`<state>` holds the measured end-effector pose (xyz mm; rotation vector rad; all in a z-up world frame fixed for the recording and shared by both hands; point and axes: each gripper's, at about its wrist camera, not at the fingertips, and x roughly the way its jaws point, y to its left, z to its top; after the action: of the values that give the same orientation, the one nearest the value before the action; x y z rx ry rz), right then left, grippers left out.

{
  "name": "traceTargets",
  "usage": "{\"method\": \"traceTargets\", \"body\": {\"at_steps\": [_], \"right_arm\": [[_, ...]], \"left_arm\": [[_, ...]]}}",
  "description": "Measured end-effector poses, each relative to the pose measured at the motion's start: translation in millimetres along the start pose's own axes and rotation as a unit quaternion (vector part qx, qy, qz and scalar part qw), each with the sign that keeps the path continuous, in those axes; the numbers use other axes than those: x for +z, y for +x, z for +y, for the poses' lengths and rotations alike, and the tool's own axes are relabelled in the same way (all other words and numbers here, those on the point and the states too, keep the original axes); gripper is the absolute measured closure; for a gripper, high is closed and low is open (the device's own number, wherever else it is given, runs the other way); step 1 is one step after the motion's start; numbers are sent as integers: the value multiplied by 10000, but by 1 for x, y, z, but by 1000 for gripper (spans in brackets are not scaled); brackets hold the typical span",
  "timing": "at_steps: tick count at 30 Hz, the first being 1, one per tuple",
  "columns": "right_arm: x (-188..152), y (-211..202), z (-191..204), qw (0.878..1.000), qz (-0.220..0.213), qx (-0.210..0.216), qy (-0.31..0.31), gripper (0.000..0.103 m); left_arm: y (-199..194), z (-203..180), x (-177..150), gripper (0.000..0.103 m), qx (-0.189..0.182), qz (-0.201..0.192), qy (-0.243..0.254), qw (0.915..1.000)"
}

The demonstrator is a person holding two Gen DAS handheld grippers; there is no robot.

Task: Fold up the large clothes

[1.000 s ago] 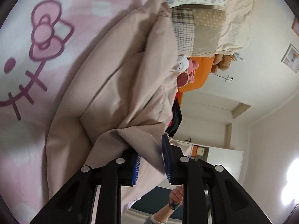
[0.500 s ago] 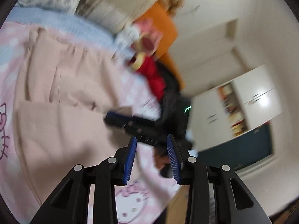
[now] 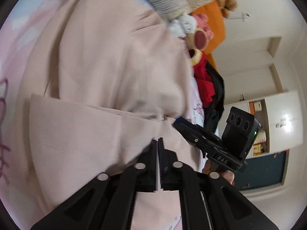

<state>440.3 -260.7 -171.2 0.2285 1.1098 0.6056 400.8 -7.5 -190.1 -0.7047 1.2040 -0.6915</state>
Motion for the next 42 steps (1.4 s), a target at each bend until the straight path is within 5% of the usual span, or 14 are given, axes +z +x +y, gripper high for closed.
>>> {"method": "traceTargets", "body": {"at_steps": [3, 7, 14, 20, 27, 29, 33, 39, 42], "right_arm": [[-6, -51, 12, 9996, -190, 217, -1, 36], [-47, -112, 11, 9944, 8, 872, 601, 27], [-133, -112, -34, 9648, 514, 1476, 2113, 21], [-161, -73, -60, 9414, 745, 1709, 2811, 21], [-148, -56, -52, 9468, 842, 1587, 2669, 18], [-144, -50, -45, 9504, 951, 1494, 2557, 18], [-139, -37, -32, 9521, 1151, 1466, 2422, 29], [-140, -40, -38, 9424, 1071, 1668, 2694, 68], [-137, -51, -42, 9292, 933, 2063, 2921, 74]], "left_arm": [[-37, -37, -22, 65, 20, -69, 542, 9985], [-86, -66, -65, 30, 368, -221, 990, 9942], [-109, -9, -124, 23, 717, -356, 536, 9953], [-86, 32, -141, 23, 1427, -270, 476, 9883], [-68, 58, -140, 22, 959, -104, 133, 9953], [-75, 66, -141, 32, 618, -73, -87, 9980], [-71, 72, -135, 40, 585, 48, -309, 9978], [-82, 99, -126, 69, -509, 52, -1301, 9902], [-96, 106, -120, 74, -1272, -24, -1790, 9756]]}}
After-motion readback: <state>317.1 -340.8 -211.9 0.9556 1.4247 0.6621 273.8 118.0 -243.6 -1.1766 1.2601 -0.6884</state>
